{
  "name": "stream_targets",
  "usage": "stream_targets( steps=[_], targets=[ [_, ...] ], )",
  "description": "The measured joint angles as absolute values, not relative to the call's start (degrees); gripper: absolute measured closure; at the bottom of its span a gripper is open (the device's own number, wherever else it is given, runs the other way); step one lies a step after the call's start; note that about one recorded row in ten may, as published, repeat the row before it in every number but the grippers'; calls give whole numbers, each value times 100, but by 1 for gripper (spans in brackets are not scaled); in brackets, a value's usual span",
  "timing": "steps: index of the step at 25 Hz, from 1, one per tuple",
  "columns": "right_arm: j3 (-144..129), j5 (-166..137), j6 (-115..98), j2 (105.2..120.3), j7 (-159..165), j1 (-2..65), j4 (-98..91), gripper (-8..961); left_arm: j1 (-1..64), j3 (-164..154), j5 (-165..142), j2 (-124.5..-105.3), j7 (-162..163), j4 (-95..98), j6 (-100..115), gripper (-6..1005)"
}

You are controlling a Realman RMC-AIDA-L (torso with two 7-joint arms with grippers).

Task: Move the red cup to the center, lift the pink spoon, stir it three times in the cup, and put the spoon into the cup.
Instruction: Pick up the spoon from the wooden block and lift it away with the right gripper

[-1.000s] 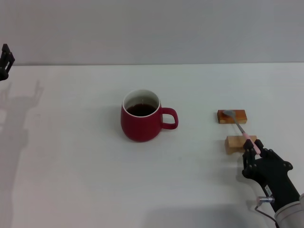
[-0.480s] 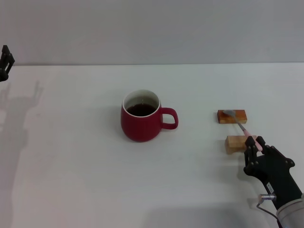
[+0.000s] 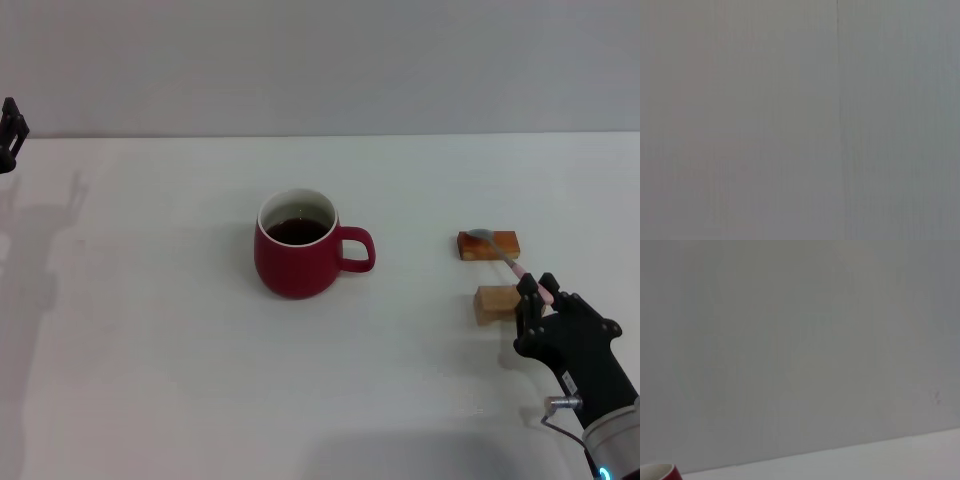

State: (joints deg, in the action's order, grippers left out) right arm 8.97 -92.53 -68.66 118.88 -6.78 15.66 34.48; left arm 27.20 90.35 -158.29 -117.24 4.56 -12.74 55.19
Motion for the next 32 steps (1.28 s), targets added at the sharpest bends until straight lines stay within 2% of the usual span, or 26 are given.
stream_targets(
  steps=[32],
  targets=[
    [1095, -9255, -6913, 11856, -1151, 1692, 3469, 785, 2715, 9068, -15829, -11734, 463, -1265, 5510, 165]
  ],
)
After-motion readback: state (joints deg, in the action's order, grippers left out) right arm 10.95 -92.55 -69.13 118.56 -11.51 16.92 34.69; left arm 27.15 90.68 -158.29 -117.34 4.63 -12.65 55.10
